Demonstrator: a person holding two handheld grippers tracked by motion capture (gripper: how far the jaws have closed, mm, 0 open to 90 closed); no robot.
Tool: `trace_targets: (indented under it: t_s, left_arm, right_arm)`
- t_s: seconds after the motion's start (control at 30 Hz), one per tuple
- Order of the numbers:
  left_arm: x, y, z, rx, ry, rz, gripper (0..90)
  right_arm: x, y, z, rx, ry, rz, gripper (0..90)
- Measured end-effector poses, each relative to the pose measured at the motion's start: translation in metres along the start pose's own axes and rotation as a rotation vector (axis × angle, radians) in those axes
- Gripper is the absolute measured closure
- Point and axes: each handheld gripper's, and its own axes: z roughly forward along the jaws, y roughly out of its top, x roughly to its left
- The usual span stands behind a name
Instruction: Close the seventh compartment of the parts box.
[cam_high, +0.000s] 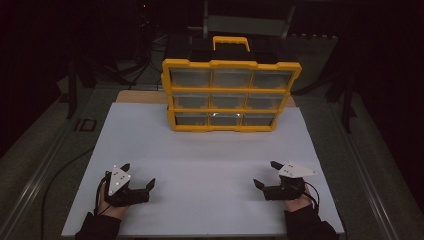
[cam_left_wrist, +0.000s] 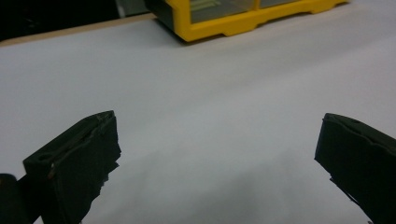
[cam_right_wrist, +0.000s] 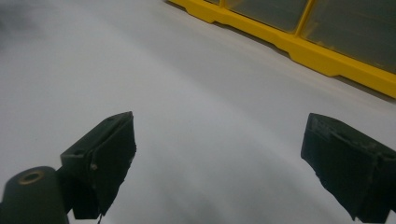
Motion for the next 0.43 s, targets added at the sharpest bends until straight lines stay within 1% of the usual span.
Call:
trace_targets:
  t_s: [0.03, 0.1, 0.27, 0.33, 0.43]
  left_arm:
    - [0.0002, 0.0, -0.0005, -0.008, 0.007, -0.006, 0.0]
    - [0.0005, -0.0002, -0.0007, -0.015, 0.009, -0.011, 0.0]
    - [0.0005, -0.0004, -0.0008, -0.026, 0.023, -0.012, 0.0]
    - [0.0011, -0.0006, -0.0014, -0.036, 0.024, -0.02, 0.0]
    - [0.0019, -0.0008, -0.0023, -0.041, 0.028, -0.021, 0.0]
  right_arm:
    - [-0.0003, -0.0004, 0.0, 0.003, -0.002, -0.007, 10.1]
    - [0.0001, -0.0007, 0.0001, 0.002, -0.001, -0.007, 10.1]
    - [0.0008, -0.0009, 0.0012, 0.007, 0.002, -0.01, 10.1]
    - [0.0009, -0.001, 0.0017, 0.009, 0.003, -0.009, 10.1]
    - [0.0012, -0.0012, 0.0019, 0.01, 0.005, -0.009, 10.1]
